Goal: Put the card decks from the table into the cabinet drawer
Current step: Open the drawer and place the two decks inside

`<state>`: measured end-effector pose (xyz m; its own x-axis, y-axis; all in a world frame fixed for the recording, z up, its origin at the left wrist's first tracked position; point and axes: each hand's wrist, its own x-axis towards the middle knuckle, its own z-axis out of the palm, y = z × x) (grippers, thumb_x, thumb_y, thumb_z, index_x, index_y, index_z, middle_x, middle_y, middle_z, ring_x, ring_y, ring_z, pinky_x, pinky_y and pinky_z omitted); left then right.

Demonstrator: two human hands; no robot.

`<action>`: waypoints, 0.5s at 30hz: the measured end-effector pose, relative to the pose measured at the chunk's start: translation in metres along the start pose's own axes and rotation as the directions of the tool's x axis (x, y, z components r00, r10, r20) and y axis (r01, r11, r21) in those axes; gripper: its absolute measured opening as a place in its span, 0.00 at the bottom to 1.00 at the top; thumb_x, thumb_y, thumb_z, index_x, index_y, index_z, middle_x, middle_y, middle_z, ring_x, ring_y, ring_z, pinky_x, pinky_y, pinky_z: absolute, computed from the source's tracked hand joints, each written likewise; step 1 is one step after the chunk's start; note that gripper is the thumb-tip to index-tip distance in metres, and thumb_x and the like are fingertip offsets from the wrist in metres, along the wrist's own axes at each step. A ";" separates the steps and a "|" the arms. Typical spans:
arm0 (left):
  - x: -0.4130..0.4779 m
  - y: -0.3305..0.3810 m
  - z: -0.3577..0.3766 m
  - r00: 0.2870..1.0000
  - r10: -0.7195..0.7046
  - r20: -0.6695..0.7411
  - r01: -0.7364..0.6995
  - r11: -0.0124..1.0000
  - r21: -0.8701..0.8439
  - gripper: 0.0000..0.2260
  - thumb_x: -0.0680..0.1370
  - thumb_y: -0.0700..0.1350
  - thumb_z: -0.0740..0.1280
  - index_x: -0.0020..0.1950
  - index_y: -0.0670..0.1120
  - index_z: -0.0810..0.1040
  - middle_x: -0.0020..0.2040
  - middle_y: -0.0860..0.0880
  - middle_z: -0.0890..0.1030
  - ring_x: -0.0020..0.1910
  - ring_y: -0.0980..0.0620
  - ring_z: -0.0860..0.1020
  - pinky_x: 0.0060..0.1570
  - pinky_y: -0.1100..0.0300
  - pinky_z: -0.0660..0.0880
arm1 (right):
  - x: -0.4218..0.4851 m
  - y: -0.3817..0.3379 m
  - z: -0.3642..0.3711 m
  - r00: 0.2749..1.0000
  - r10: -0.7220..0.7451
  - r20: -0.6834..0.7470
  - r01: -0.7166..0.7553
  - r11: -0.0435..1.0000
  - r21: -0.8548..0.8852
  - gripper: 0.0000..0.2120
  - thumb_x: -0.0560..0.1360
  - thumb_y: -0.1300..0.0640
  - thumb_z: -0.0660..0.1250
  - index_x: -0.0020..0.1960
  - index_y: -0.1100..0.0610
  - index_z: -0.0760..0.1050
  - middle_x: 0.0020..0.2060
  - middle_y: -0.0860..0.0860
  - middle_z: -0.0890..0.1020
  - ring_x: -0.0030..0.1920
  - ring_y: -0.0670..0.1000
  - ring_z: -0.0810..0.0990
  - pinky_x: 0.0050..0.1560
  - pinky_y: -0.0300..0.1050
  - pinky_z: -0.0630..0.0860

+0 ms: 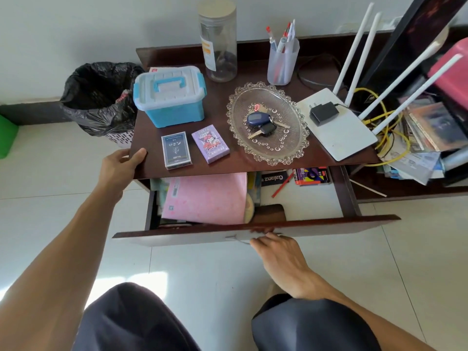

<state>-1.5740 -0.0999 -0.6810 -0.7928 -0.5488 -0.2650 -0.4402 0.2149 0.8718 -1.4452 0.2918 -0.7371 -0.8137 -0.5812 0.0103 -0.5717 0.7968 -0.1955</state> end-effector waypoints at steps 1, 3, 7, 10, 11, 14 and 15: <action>0.000 -0.001 0.000 1.000 0.008 0.000 -0.008 1.000 0.006 0.27 0.72 0.58 0.73 0.65 0.45 0.78 0.50 0.48 0.84 0.43 0.55 0.83 0.47 0.58 0.79 | -0.007 -0.002 0.000 1.000 -0.008 0.017 0.009 1.000 -0.006 0.15 0.58 0.65 0.79 0.41 0.54 0.82 0.30 0.48 0.83 0.35 0.51 0.83 0.28 0.42 0.75; 0.001 -0.002 0.001 1.000 0.016 -0.005 -0.016 1.000 0.021 0.27 0.72 0.59 0.72 0.65 0.45 0.78 0.50 0.49 0.84 0.43 0.55 0.82 0.46 0.58 0.78 | -0.017 -0.006 -0.002 0.999 -0.020 0.038 0.021 1.000 -0.018 0.16 0.55 0.65 0.79 0.40 0.53 0.82 0.29 0.47 0.82 0.36 0.51 0.84 0.29 0.41 0.75; 0.003 -0.002 0.002 1.000 0.011 -0.024 -0.011 1.000 0.028 0.28 0.71 0.60 0.73 0.64 0.45 0.78 0.48 0.50 0.84 0.41 0.57 0.82 0.42 0.61 0.78 | -0.032 -0.016 -0.007 0.998 -0.033 0.047 0.036 0.997 -0.061 0.12 0.53 0.63 0.69 0.35 0.52 0.83 0.26 0.45 0.80 0.31 0.49 0.82 0.29 0.37 0.74; 0.005 -0.005 0.003 0.999 0.008 -0.034 -0.007 1.000 0.017 0.29 0.70 0.60 0.74 0.64 0.44 0.78 0.51 0.48 0.84 0.41 0.55 0.82 0.45 0.58 0.79 | -0.041 -0.021 -0.009 0.994 -0.049 0.093 0.056 0.996 -0.076 0.12 0.53 0.60 0.65 0.33 0.51 0.83 0.25 0.45 0.80 0.29 0.48 0.81 0.30 0.36 0.74; 0.004 -0.006 0.004 0.999 0.004 -0.036 -0.004 1.000 0.010 0.29 0.70 0.60 0.74 0.65 0.44 0.78 0.50 0.48 0.84 0.41 0.55 0.82 0.45 0.58 0.79 | -0.043 -0.023 -0.011 0.992 -0.048 0.117 0.058 0.995 -0.078 0.11 0.53 0.60 0.66 0.33 0.51 0.82 0.24 0.45 0.80 0.29 0.48 0.81 0.29 0.36 0.74; 0.001 -0.007 0.005 0.999 0.002 -0.047 -0.001 1.000 0.008 0.30 0.70 0.61 0.73 0.65 0.44 0.79 0.48 0.51 0.85 0.41 0.58 0.82 0.42 0.61 0.78 | -0.043 -0.026 -0.022 0.987 -0.044 0.154 0.047 0.999 -0.015 0.10 0.54 0.63 0.69 0.32 0.51 0.81 0.25 0.45 0.80 0.28 0.48 0.81 0.27 0.36 0.73; 0.000 -0.007 0.006 0.999 0.006 -0.051 -0.005 1.000 0.017 0.29 0.70 0.61 0.73 0.65 0.44 0.79 0.49 0.50 0.85 0.40 0.58 0.82 0.41 0.62 0.78 | -0.043 -0.024 -0.030 0.983 -0.003 0.183 -0.009 0.998 0.061 0.07 0.59 0.62 0.73 0.33 0.51 0.81 0.27 0.45 0.81 0.29 0.49 0.81 0.28 0.38 0.74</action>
<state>-1.5740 -0.0963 -0.6895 -0.7732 -0.5876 -0.2383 -0.4429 0.2316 0.8661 -1.3997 0.3022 -0.7032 -0.7791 -0.6037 -0.1689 -0.5570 0.7902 -0.2555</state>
